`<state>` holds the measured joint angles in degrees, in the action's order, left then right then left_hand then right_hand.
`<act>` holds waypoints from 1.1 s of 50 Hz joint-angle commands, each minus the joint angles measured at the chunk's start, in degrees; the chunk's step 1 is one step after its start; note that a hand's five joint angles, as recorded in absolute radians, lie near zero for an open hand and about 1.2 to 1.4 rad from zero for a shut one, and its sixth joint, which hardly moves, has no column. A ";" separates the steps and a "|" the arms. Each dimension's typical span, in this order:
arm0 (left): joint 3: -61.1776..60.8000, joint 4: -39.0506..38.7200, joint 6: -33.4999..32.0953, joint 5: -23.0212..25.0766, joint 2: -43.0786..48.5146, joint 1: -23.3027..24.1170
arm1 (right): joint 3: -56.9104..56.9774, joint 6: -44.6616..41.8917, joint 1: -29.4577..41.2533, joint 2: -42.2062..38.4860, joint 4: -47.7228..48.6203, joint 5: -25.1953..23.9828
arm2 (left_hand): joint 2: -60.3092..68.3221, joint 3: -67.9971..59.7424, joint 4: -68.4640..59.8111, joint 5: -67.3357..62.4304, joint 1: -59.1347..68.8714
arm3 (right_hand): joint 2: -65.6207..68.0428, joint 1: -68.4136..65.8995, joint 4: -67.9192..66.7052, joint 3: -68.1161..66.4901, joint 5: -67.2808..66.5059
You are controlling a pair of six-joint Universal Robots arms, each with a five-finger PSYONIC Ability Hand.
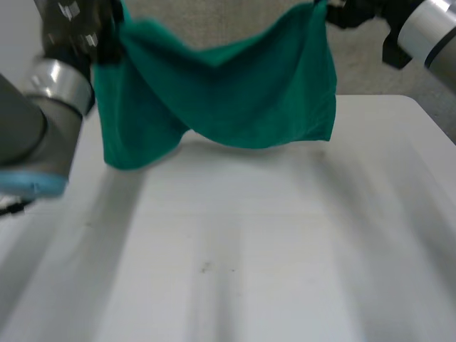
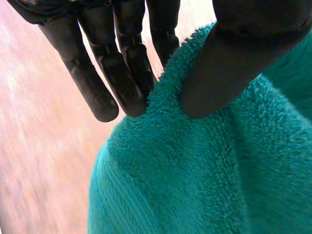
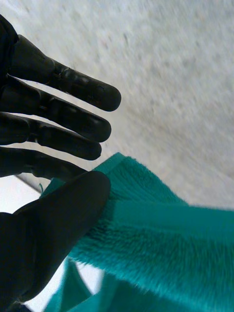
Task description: Fold the towel.
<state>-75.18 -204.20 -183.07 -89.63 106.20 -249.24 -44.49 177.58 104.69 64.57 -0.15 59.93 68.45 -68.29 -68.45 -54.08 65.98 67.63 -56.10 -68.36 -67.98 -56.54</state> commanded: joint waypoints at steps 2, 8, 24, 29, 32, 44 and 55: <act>-21.48 1.70 -0.54 0.42 -0.30 0.95 | -20.62 -11.54 -0.81 0.47 -0.46 -7.72 | 11.55 -11.71 -11.55 -15.92 14.02 | 12.37 -23.90 -11.64 -12.02 -13.46; -30.80 2.93 -0.62 0.60 1.37 1.04 | -33.02 -28.23 -2.39 0.12 -5.03 -7.73 | 11.55 -11.71 -11.55 -15.92 14.02 | 7.26 -18.80 -6.53 -6.91 -8.36; -31.96 7.85 -0.45 0.77 -4.25 1.21 | -42.52 -26.36 -2.22 7.58 -9.17 1.40 | 11.55 -11.71 -11.55 -15.92 14.02 | -50.45 38.92 51.18 50.80 49.36; -32.05 7.85 -0.45 0.77 -5.30 1.21 | -43.93 -8.06 -1.77 8.73 -7.76 8.88 | 11.55 -11.71 -11.55 -15.92 14.02 | -52.84 41.31 53.57 53.19 51.74; -31.78 8.03 -0.45 0.69 -5.66 1.13 | -45.16 -1.71 -1.69 9.44 -7.85 10.91 | 11.55 -11.71 -11.55 -15.92 14.02 | -53.17 41.64 53.91 53.53 52.08; -30.90 8.21 -0.27 0.77 -8.29 1.21 | -52.37 7.87 11.23 9.53 -5.74 15.57 | 11.55 -11.71 -11.55 -15.92 14.02 | -50.65 39.12 51.38 51.00 49.56; -30.99 8.12 -0.10 0.86 -7.94 0.95 | -55.44 3.66 15.63 3.82 3.49 27.07 | 11.55 -11.71 -11.55 -15.92 14.02 | -41.40 29.87 42.13 41.75 40.31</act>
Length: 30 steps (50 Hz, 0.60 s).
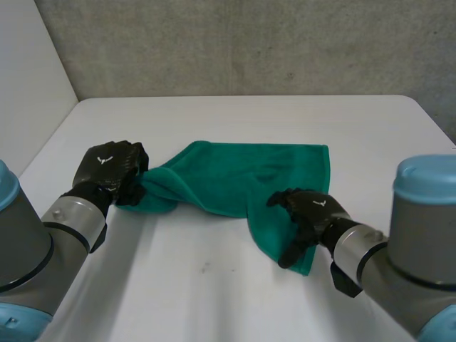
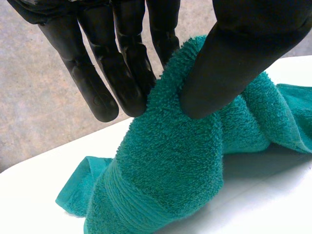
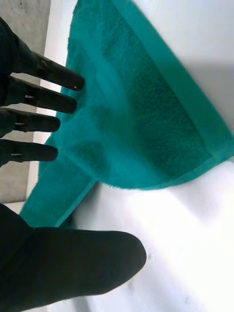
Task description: Fold the towel.
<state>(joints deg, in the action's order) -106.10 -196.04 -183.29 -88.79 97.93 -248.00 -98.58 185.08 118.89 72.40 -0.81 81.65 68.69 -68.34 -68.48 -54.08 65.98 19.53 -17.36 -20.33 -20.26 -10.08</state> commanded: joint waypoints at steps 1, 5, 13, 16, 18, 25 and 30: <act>-0.07 -0.04 0.12 0.02 0.33 -0.46 | -1.44 -4.63 1.52 -4.46 4.32 5.54 | 11.31 -11.66 -11.52 -15.92 14.02 | 6.70 -8.87 -5.91 -5.98 -6.16; -0.07 -0.04 0.12 0.02 0.33 -0.73 | -1.97 -7.27 1.52 -7.00 6.42 6.41 | 11.31 -11.66 -11.52 -15.92 14.02 | 6.70 -8.87 -5.91 -5.98 -6.16; -0.07 -0.04 0.12 0.02 0.42 -0.82 | -1.88 -7.80 1.52 -10.44 9.77 8.62 | 11.31 -11.66 -11.52 -15.92 14.02 | 7.03 -9.21 -6.24 -6.31 -6.49; -0.07 -0.04 0.12 0.02 0.42 -0.82 | -1.88 -7.98 1.52 -10.88 11.18 8.97 | 11.31 -11.66 -11.52 -15.92 14.02 | 8.88 -11.05 -8.09 -8.16 -8.34; -0.07 -0.04 0.12 0.02 0.42 -0.82 | -1.97 -8.16 1.43 -10.97 11.88 9.05 | 11.31 -11.66 -11.52 -15.92 14.02 | 10.06 -12.23 -9.27 -9.33 -9.52; -0.16 -0.04 0.12 0.02 0.42 -0.73 | -1.97 -8.24 1.26 -11.05 14.08 9.06 | 11.31 -11.66 -11.52 -15.92 14.02 | 13.09 -15.26 -12.29 -12.36 -12.54; -0.24 -0.04 0.12 0.02 0.42 -0.73 | -1.80 -9.30 0.73 -11.32 15.05 9.14 | 11.31 -11.66 -11.52 -15.92 14.02 | 14.43 -16.61 -13.64 -13.71 -13.89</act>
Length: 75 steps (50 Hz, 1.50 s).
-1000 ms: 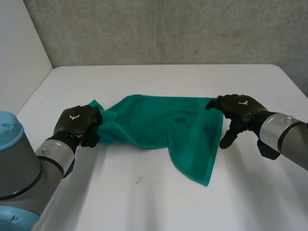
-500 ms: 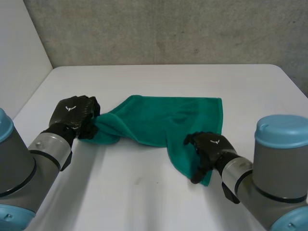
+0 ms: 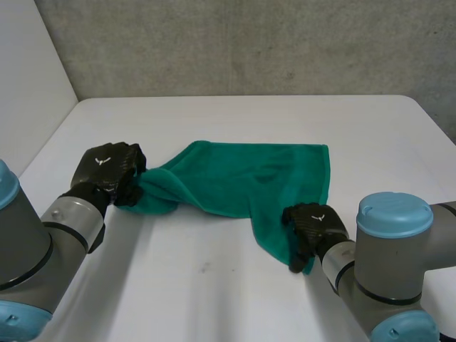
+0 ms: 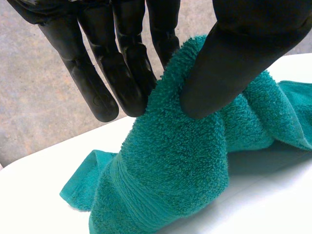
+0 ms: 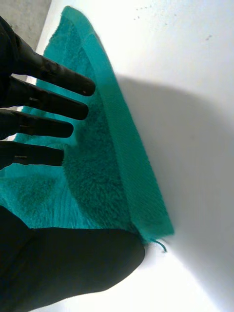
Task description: Fold the towel.
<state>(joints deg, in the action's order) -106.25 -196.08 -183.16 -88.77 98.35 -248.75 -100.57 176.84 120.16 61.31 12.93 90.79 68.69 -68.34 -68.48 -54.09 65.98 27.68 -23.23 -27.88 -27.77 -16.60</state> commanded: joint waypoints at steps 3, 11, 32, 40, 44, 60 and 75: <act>-0.19 0.00 0.00 0.00 0.00 0.11 | 0.29 -1.85 -0.71 -0.22 1.83 0.09 | 11.31 -11.66 -11.52 -15.91 14.02 | 6.46 -10.90 -6.25 -6.36 -7.53; -0.36 0.00 0.00 0.00 0.00 0.02 | 0.73 -4.31 -0.80 -1.27 3.24 1.49 | 11.31 -11.66 -11.52 -15.91 14.02 | 19.88 -24.33 -19.68 -19.79 -20.96; -1.33 4.91 -0.35 0.00 -3.34 -1.21 | 3.01 -18.27 -11.26 18.40 -2.55 -4.12 | 11.31 -11.66 -11.52 -15.91 14.02 | 52.32 -56.77 -52.12 -52.23 -53.40; -2.82 7.91 -0.70 0.00 -3.61 -1.47 | 8.90 -36.64 -12.23 19.64 -29.78 -7.03 | 11.31 -11.66 -11.52 -15.91 14.02 | 52.32 -56.77 -52.12 -52.23 -53.40; -3.09 7.82 -3.68 0.00 0.85 -1.47 | 9.17 -42.10 -11.79 17.10 -36.39 -7.38 | 11.31 -11.66 -11.52 -15.91 14.02 | 52.32 -56.77 -52.12 -52.23 -53.40; 28.78 7.30 -16.26 -0.62 16.96 -1.56 | 41.47 -40.98 -11.61 -0.48 -34.56 -1.77 | 11.31 -11.66 -11.52 -15.91 14.02 | 52.32 -56.77 -52.12 -52.23 -53.40; 39.74 -17.40 -7.30 -8.26 8.35 -2.26 | 53.12 -23.30 -11.79 9.27 -2.47 0.80 | 11.31 -11.66 -11.52 -15.91 14.02 | 52.32 -56.77 -52.12 -52.23 -53.40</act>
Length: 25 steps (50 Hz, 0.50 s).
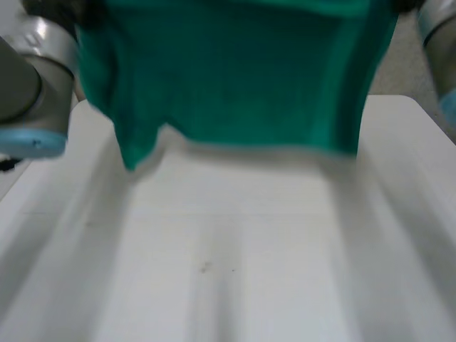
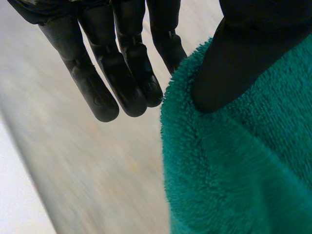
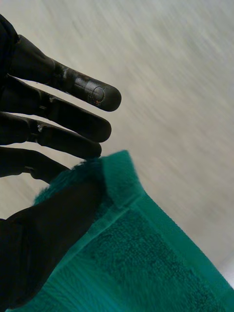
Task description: Fold the towel.
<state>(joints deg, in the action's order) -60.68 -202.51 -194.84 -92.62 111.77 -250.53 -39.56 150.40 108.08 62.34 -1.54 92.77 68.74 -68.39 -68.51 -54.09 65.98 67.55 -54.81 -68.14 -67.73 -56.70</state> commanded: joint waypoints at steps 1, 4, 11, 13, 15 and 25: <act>-6.98 -11.06 4.38 -4.23 -5.07 -0.40 | -8.86 3.15 0.37 8.07 11.47 -1.62 | 11.26 -11.61 -11.49 -15.91 14.02 | 12.45 -25.19 -11.86 -12.27 -13.30; -11.45 -11.15 4.38 -3.79 -4.72 -0.40 | -13.25 3.06 0.46 6.93 9.80 -3.38 | 11.26 -11.61 -11.49 -15.91 14.02 | 12.45 -25.19 -11.86 -12.27 -13.30; -20.87 -11.50 4.47 -3.53 -2.53 -0.49 | -23.26 3.14 0.46 3.86 9.01 -4.70 | 11.26 -11.61 -11.49 -15.91 14.02 | 12.45 -25.19 -11.86 -12.27 -13.30; -24.38 -11.50 4.38 -3.53 -0.59 -0.40 | -25.21 3.23 0.46 2.62 8.83 -4.70 | 11.26 -11.61 -11.49 -15.91 14.02 | 12.45 -25.19 -11.86 -12.27 -13.30; -26.58 -11.50 4.38 -3.44 0.64 -0.31 | -26.79 3.23 0.55 1.04 8.48 -4.70 | 11.26 -11.61 -11.49 -15.91 14.02 | 12.45 -25.19 -11.86 -12.27 -13.30; -39.85 -6.07 4.12 -3.88 4.69 0.74 | -32.07 3.67 -0.06 -6.70 1.19 -4.26 | 11.26 -11.61 -11.49 -15.91 14.02 | 12.45 -25.19 -11.86 -12.27 -13.30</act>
<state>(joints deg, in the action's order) -93.59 -212.86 -190.48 -96.39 115.68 -250.21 -69.83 154.02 108.56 58.34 3.49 88.24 68.75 -68.42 -68.51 -54.09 65.98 67.79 -55.30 -68.14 -67.73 -56.96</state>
